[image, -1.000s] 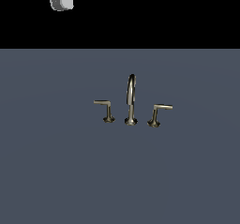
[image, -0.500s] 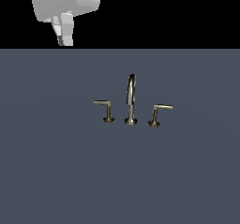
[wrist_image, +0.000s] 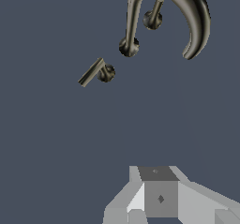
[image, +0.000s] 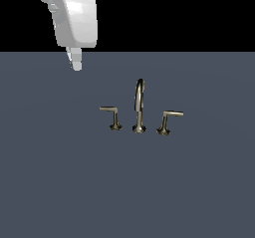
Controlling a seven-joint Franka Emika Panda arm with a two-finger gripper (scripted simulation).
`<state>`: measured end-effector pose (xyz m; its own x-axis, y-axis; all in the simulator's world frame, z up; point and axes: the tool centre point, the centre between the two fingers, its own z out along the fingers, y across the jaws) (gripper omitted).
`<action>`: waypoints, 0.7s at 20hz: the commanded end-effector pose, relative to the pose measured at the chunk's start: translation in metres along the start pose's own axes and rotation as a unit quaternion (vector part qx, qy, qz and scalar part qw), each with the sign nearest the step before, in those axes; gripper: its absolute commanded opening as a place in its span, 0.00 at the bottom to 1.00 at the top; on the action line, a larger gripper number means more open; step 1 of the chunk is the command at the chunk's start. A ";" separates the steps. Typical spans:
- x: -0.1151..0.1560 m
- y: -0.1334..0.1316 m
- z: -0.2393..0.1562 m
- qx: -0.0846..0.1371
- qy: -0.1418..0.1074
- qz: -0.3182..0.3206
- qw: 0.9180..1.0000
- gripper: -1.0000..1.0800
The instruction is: Turn on the faucet by rotating a designated handle.
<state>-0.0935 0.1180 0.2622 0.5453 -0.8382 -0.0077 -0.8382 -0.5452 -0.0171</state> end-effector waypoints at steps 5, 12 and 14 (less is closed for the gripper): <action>0.013 -0.024 0.026 0.000 0.000 0.056 0.998 0.00; 0.029 -0.047 0.055 -0.001 0.001 0.115 0.993 0.00; 0.035 -0.053 0.064 -0.001 0.002 0.133 0.991 0.00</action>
<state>-0.0356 0.1193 0.2059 0.3314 -0.9435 -0.0088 -0.9435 -0.3313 -0.0131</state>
